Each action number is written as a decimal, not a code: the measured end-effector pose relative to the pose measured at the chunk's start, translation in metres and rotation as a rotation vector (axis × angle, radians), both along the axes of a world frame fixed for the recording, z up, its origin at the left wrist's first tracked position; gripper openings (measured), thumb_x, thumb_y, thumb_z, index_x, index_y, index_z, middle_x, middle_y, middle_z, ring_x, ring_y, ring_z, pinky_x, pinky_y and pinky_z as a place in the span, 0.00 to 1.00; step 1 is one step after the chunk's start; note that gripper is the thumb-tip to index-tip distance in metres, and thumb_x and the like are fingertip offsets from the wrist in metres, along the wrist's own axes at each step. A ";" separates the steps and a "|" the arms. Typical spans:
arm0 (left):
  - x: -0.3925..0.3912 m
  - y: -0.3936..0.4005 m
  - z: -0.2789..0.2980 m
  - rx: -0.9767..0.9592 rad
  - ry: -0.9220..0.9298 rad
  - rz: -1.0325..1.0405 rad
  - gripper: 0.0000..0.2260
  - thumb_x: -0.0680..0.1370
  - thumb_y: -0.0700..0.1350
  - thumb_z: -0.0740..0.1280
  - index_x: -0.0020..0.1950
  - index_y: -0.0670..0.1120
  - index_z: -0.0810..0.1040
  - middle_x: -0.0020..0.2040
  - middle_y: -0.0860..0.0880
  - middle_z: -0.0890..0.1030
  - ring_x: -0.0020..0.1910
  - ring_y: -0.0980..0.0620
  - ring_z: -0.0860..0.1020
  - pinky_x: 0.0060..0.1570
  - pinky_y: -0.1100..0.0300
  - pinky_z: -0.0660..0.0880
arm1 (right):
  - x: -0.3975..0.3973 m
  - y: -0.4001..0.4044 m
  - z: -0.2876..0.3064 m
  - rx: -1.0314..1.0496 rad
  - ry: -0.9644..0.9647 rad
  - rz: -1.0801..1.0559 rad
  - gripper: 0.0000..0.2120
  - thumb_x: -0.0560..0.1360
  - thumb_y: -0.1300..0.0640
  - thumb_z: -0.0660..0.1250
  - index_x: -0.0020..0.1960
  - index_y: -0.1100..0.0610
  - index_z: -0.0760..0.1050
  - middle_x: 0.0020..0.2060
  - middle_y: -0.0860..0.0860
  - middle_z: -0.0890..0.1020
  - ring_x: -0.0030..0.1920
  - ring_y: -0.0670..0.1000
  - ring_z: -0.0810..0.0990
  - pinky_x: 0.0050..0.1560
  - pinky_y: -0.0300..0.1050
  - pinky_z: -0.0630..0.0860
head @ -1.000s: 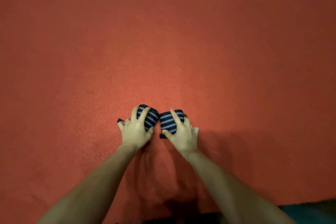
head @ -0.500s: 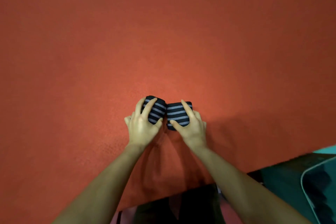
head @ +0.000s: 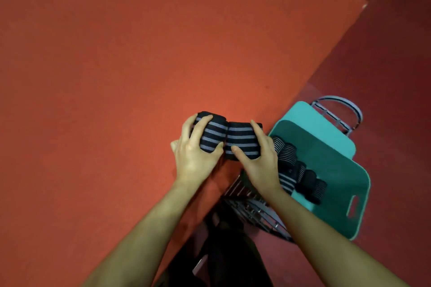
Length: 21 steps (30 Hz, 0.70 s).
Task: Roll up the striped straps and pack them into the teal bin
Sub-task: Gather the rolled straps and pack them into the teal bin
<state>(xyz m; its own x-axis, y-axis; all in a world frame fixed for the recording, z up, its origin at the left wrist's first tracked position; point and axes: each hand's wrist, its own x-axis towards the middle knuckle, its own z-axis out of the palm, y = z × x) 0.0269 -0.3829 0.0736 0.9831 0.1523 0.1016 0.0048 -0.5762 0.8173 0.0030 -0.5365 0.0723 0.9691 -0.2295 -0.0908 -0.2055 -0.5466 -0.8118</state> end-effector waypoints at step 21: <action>-0.025 -0.291 -0.093 0.275 0.512 -1.163 0.28 0.71 0.52 0.73 0.64 0.54 0.61 0.64 0.52 0.62 0.58 0.48 0.72 0.60 0.47 0.66 | -0.142 -0.246 -0.075 0.020 0.478 -0.642 0.36 0.70 0.51 0.75 0.73 0.43 0.63 0.57 0.55 0.72 0.59 0.54 0.74 0.56 0.38 0.66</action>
